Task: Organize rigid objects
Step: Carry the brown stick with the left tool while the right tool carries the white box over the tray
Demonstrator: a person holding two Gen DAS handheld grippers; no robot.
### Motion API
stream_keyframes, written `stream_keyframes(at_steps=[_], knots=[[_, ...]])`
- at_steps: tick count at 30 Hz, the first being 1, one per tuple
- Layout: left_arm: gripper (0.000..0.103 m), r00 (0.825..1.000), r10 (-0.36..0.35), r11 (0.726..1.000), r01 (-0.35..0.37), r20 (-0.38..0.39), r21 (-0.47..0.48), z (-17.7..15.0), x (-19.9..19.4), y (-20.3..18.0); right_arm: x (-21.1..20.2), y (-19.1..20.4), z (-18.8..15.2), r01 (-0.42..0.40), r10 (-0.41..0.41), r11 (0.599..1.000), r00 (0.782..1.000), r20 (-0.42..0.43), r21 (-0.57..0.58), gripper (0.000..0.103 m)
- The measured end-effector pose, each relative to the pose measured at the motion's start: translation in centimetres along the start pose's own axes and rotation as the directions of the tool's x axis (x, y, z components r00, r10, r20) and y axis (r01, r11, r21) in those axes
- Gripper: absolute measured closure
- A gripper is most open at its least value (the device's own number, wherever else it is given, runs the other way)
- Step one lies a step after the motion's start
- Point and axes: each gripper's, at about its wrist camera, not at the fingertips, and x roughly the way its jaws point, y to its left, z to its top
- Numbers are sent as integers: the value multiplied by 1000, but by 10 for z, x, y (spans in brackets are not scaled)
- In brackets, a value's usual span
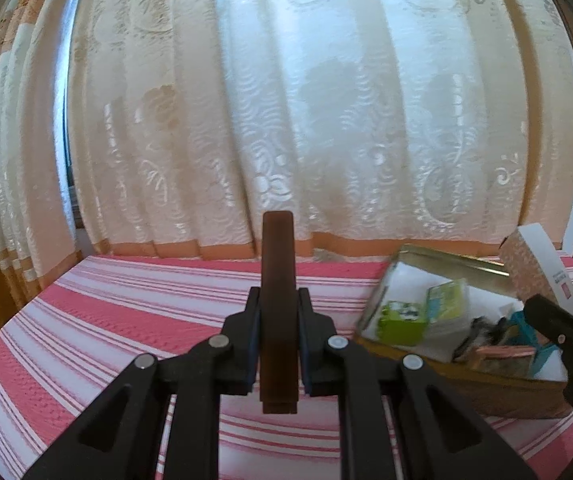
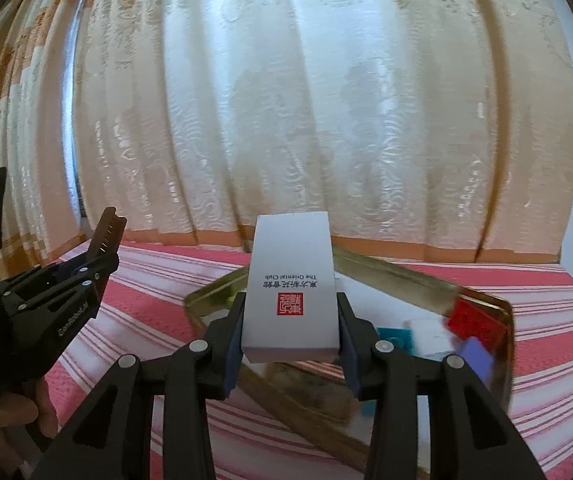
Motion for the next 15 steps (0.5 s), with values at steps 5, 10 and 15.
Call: stream_keyframes(at_steps=[5,10,15], knots=[[90,1000,-27,999,27,10,37,1,-4,-27,-5,-20,1,22,-23,1000,1000,12,13,59],[90,999,-54,997,53,8,49,3,-5,-50,-10,-41,3,44,-45,998,999,25,35,59],[90,997,-79,996,79,6,52,6,-4,-69,-10,-61,5,70,-71,996,997,28,53,59]])
